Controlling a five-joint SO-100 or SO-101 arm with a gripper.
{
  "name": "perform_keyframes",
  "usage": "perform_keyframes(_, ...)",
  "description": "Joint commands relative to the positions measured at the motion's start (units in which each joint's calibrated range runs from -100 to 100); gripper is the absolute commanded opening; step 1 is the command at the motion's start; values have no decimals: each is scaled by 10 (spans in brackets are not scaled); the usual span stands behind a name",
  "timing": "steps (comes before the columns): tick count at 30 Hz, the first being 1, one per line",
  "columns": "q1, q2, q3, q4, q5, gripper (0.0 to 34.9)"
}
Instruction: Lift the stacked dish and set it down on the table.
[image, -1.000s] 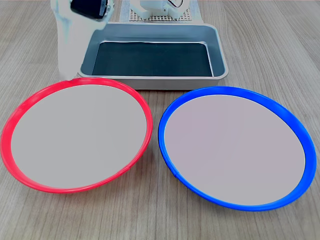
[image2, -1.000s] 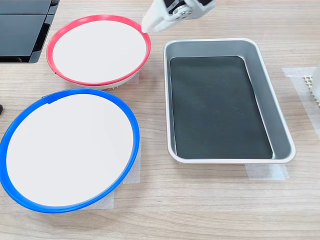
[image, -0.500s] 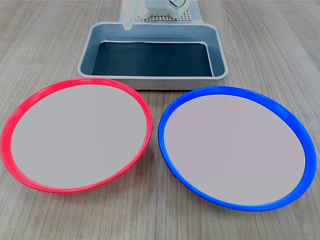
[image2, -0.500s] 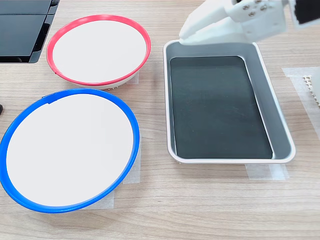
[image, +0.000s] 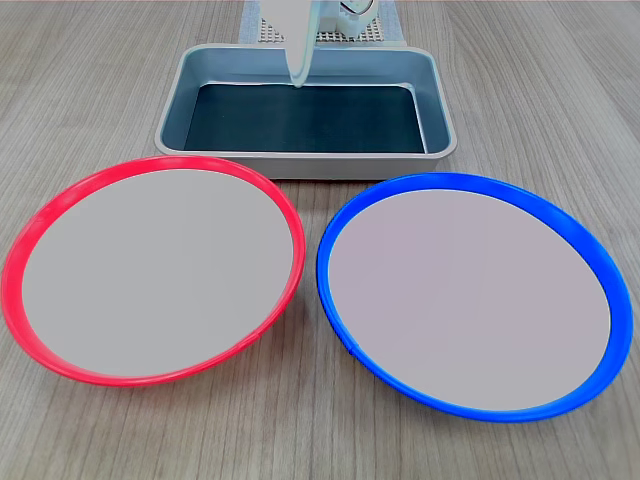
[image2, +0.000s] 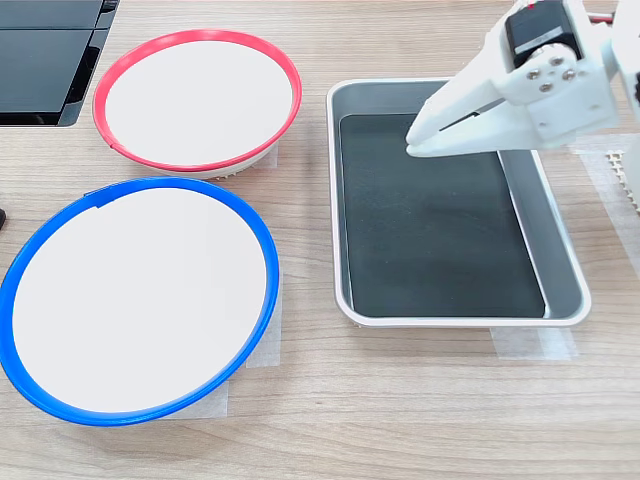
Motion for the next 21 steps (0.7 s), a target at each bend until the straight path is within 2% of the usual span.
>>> perform_keyframes(1,-18,-37,0,48,-10,1)
perform_keyframes(21,-27,-37,0,48,-7,2)
